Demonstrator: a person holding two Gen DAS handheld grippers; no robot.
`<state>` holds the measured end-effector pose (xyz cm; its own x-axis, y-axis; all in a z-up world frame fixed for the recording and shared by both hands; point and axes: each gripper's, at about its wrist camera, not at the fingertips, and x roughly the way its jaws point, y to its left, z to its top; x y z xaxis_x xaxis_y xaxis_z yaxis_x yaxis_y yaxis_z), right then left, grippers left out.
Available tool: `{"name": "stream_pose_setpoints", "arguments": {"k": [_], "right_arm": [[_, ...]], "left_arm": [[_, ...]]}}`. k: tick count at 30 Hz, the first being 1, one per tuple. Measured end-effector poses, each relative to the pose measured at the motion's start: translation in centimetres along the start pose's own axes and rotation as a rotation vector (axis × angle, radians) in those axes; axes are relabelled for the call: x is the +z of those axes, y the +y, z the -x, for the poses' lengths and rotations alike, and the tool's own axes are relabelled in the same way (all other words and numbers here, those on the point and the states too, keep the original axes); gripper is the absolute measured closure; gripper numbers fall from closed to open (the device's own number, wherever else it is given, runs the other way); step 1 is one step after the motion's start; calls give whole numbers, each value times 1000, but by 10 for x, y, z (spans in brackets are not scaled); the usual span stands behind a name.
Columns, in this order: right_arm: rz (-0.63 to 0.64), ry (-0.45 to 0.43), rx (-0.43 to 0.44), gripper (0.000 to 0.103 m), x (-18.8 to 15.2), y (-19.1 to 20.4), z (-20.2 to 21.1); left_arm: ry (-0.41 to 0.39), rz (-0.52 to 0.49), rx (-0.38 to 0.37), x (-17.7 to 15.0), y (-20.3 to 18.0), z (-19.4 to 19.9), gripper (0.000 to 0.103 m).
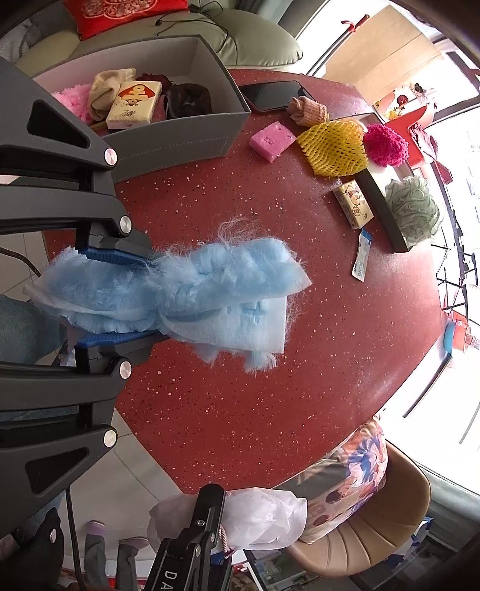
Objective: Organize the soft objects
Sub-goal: 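Lift the blue cloth and white bow-tied bundle and hold them above the table, then carry the blue cloth and white bundle over the white box with both tools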
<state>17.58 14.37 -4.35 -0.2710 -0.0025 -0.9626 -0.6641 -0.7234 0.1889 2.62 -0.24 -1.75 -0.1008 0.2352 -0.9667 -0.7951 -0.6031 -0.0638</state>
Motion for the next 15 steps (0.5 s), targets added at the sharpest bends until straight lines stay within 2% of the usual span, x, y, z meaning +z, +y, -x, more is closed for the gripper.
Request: {"name": "stream_pose_setpoints", "arguments": {"k": [8,15], "right_arm": [[43,-22,22,56,2,-8,9],[107,-9,66,56,-7,12,7]], "left_arm": [[-23,51,36,-6,-8,14,72],[-52,161,90,-38,7,36,72]]}}
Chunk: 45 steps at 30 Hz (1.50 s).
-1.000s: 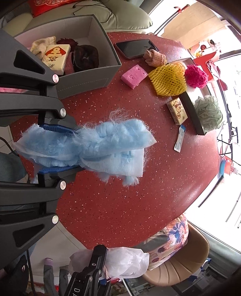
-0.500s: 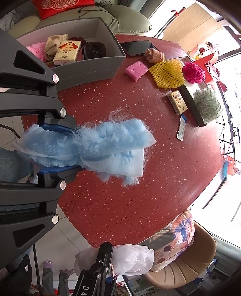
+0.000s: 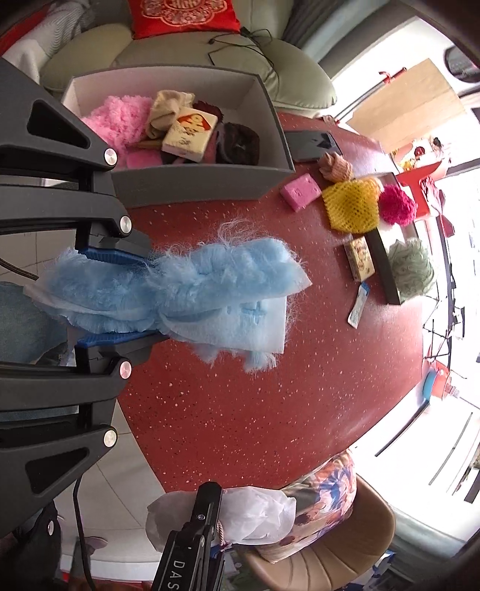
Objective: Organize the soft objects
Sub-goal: 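Carry the blue cloth and white bundle over the white box with both tools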
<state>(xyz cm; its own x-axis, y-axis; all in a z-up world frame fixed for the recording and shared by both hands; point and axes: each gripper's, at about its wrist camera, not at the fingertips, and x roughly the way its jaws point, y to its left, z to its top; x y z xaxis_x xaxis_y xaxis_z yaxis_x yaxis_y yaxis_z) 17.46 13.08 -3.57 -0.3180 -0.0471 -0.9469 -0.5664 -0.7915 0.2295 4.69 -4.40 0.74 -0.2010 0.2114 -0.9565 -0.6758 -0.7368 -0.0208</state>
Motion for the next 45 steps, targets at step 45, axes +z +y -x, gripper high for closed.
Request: {"name": "stream_pose_setpoints", "arguments": {"k": [45], "right_arm": [[522,133,116,56,30,335,-77]], "left_arm": [[74,469,65,-66,258,-25,72]]}}
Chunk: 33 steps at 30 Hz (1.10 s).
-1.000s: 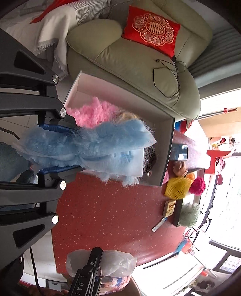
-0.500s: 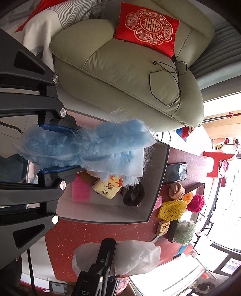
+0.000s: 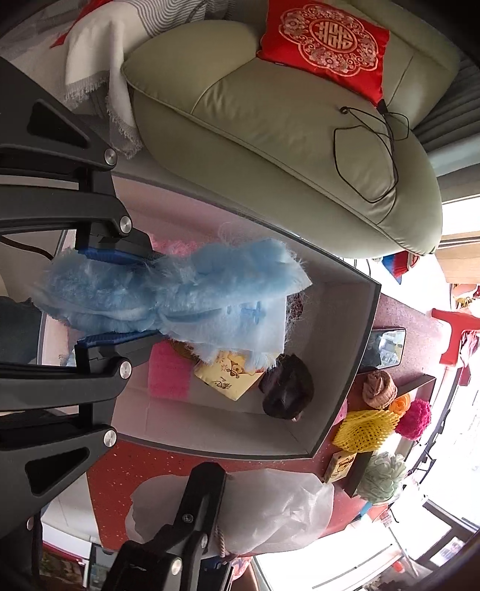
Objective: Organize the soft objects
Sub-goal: 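Carry the blue cloth and white bundle over the white box with both tools, then open the left tool dropping the blue cloth while the right tool releases the white bundle into the box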
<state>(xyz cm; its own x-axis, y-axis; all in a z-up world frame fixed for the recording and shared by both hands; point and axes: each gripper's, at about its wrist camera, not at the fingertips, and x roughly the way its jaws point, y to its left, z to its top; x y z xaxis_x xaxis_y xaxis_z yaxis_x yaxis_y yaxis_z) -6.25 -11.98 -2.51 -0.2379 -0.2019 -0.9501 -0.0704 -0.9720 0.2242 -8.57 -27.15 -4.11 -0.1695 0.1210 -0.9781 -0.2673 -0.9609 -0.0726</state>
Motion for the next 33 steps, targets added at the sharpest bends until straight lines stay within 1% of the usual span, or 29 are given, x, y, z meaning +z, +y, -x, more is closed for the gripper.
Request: {"name": "stream_pose_setpoints", "arguments": {"k": [5,9,12,15,17,18,19,20,21,22,23,24,25,26,28,30,31,32,33], "right_arm": [[62,-1,-5,56,13,-4,6],[97,29,4,56,17,-3,-1],[121,41,18,56,18,0,-6],[135,55,23,56,23,4,-14],[133,60,31,56,28,6,-18],[129,62,34,56,30,7,-21],[128,66,36,54,33,8,-23],[129,67,36,53,36,9,-25],[134,65,35,47,39,11,-27],[139,65,41,27,41,12,-28],[141,59,46,15,42,13,-28],[138,41,48,4,42,13,-25],[132,17,41,0,42,11,-21],[122,1,39,0,42,8,-17],[89,-3,59,0,40,-1,-11],[61,3,70,0,37,-10,-6],[52,-4,65,0,34,-15,-2],[45,-20,54,0,31,-20,4],[43,-35,47,0,28,-22,9]], "left_arm": [[7,54,10,-1,-5,-2,72],[23,102,12,-4,-6,-6,71],[39,105,26,-7,-6,-11,71],[60,126,17,-9,-3,-15,71],[64,119,11,-10,-3,-17,71],[62,115,10,-10,-4,-17,69],[61,110,12,-10,-4,-18,56],[60,107,9,-11,-5,-18,31],[60,105,4,-11,-4,-19,20],[59,103,-2,-12,-4,-19,13],[52,102,-16,-13,-4,-18,11],[40,99,-35,-13,-4,-16,7],[33,98,-42,-13,-4,-14,0],[31,96,-34,-13,-4,-13,0],[15,84,-20,-12,-4,-8,0],[-22,69,-34,-11,-4,1,0],[-56,60,-38,-12,-4,9,0],[-114,44,-39,-13,-6,22,0],[-195,16,-49,-14,-8,41,0]]}}
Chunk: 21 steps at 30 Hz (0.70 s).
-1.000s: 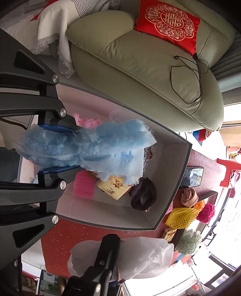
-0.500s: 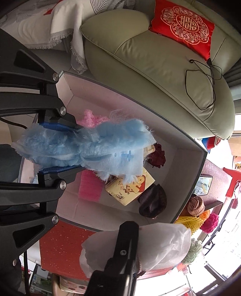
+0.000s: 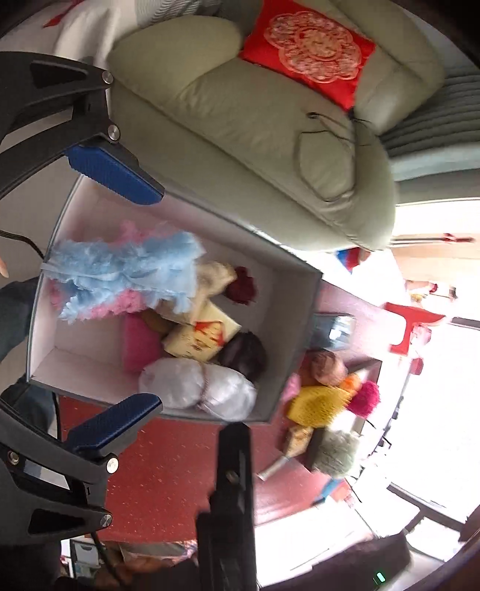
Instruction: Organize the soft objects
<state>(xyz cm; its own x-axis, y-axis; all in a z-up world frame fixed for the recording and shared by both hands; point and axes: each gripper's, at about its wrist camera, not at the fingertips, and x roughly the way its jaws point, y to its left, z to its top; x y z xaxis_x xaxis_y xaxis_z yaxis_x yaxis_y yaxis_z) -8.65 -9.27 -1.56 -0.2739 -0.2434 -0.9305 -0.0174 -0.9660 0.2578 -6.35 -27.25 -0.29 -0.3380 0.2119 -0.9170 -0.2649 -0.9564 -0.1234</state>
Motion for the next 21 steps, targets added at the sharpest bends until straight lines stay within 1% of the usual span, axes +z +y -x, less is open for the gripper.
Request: {"name": "stream_pose_setpoints", "arguments": {"k": [2,3,4,5,6,8,9,10,11,13,15,17,19,21], "right_arm": [[2,-24,-11,0,-4,-4,11],[7,-33,-14,0,-6,-4,16],[17,-38,-18,0,-8,-3,20],[31,-42,-26,0,-10,-2,22],[53,-45,-40,0,-12,0,25],[99,-48,-70,0,-17,5,27],[120,-44,-80,0,-20,8,27],[136,-36,-86,0,-22,9,27],[148,-30,-90,0,-25,11,26],[169,-25,-104,0,-29,13,27],[189,-24,-121,0,-33,15,28],[201,-18,-127,0,-37,18,27],[209,-6,-134,0,-38,20,25],[219,1,-133,0,-39,22,23]], "left_arm": [[-143,-53,-27,3,-5,36,0],[-184,-78,-56,4,-7,51,0],[-195,-97,-94,6,-9,60,0],[-171,-109,-131,10,-9,62,0],[-137,-114,-153,13,-10,60,0],[-50,-123,-148,16,-14,50,0],[-13,-129,-130,15,-16,44,0],[36,-132,-91,14,-18,36,0],[75,-137,-67,12,-20,29,0],[131,-137,-11,2,-22,19,0],[164,-128,28,-6,-21,14,0],[165,-120,53,-11,-21,17,0],[160,-133,66,-9,-23,20,0],[167,-134,59,-8,-26,21,0]]}}
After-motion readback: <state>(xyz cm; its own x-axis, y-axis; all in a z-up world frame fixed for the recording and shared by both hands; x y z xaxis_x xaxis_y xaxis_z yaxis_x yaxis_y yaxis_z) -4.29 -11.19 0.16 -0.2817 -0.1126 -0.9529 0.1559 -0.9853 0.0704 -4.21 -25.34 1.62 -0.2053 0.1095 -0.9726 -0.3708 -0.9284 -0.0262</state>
